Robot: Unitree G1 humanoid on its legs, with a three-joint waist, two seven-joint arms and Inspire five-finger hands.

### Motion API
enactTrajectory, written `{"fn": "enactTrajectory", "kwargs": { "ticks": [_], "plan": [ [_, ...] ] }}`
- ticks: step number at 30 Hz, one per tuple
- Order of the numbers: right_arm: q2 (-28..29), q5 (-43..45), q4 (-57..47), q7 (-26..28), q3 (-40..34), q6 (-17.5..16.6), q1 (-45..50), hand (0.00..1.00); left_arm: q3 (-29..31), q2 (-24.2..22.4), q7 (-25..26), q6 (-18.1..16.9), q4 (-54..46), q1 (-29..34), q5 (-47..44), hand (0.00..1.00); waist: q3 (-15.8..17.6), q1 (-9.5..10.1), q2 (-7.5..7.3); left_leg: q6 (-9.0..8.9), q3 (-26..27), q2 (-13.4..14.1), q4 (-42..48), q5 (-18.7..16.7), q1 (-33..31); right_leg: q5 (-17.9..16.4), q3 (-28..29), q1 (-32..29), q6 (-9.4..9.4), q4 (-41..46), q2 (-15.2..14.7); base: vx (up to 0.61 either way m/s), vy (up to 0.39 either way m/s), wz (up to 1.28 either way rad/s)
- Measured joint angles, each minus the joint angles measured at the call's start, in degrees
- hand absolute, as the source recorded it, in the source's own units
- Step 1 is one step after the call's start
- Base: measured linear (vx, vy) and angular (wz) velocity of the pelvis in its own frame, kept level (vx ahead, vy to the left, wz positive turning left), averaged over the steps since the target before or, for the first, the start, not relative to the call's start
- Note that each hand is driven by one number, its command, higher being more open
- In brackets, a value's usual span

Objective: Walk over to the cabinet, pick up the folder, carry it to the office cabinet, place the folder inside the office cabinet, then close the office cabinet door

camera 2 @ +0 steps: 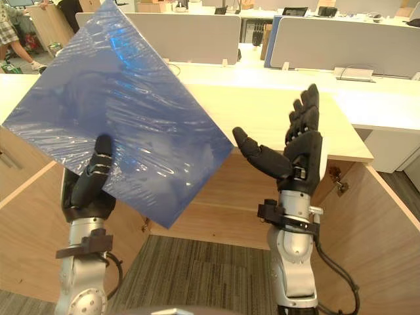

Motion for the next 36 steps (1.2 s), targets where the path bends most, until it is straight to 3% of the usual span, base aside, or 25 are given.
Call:
{"fn": "enactTrajectory", "kwargs": {
  "ticks": [12,19,23,24,33,34,36],
  "plan": [
    [-8.46,14.68,4.53,13.25,1.07,0.19,-6.44,1.00,1.01,2.49,-4.43,1.05,3.84,-0.30,4.43,0.00,-0.40,0.00,0.65,0.03,0.92,0.07,-0.01,-0.02,0.00,0.36,0.91,-0.59,-0.05,0.26,0.00,-0.01,0.008,-0.04],
    [-16.68,19.76,10.35,21.32,8.23,3.14,-10.89,1.00,0.47,9.78,-11.33,1.03,3.83,-4.63,4.18,0.00,-0.61,0.18,0.93,0.05,1.14,0.06,-0.01,-0.01,0.00,0.76,1.22,-0.70,-0.09,0.17,-0.01,0.00,0.003,-0.01],
    [-19.87,21.80,12.00,23.41,9.27,4.11,-12.91,1.00,0.71,12.12,-12.87,1.00,3.85,-4.95,3.02,0.00,-0.73,0.31,1.10,0.06,1.42,0.06,-0.07,-0.01,-0.07,0.98,1.59,-0.98,-0.17,0.09,0.00,-0.01,0.019,-0.05],
    [-20.90,21.85,12.43,23.77,9.80,4.15,-13.72,0.00,0.72,12.88,-13.27,1.00,3.85,-5.04,2.35,0.00,-0.74,0.29,1.11,0.06,1.54,0.06,-0.09,0.00,-0.08,1.02,1.70,-1.05,-0.17,0.06,0.00,-0.01,0.016,-0.05],
    [-28.83,24.28,14.50,27.43,14.74,4.22,-18.75,0.00,1.23,19.52,-15.38,1.01,4.74,-6.69,-3.72,0.00,-1.52,0.38,1.23,0.32,1.74,0.05,-0.02,0.18,-0.89,1.90,2.12,-1.91,-0.37,0.00,0.01,0.00,0.004,-0.01],
    [-29.86,25.48,14.50,28.68,15.32,4.17,-19.27,0.00,1.56,19.95,-15.76,1.00,5.04,-6.69,-4.81,1.00,-1.58,0.39,1.22,0.32,1.74,0.04,0.00,0.19,-0.88,1.96,2.15,-1.91,-0.40,-0.01,0.00,0.00,0.000,0.00],
    [-32.02,26.78,14.46,30.53,16.00,4.17,-19.82,0.00,1.62,21.33,-16.22,0.99,5.79,-6.68,-6.45,1.00,-1.87,0.51,1.08,0.36,1.74,0.03,0.00,0.21,-0.87,1.99,2.18,-1.90,-0.38,-0.01,-0.01,0.00,0.000,0.00]
  ]
}}
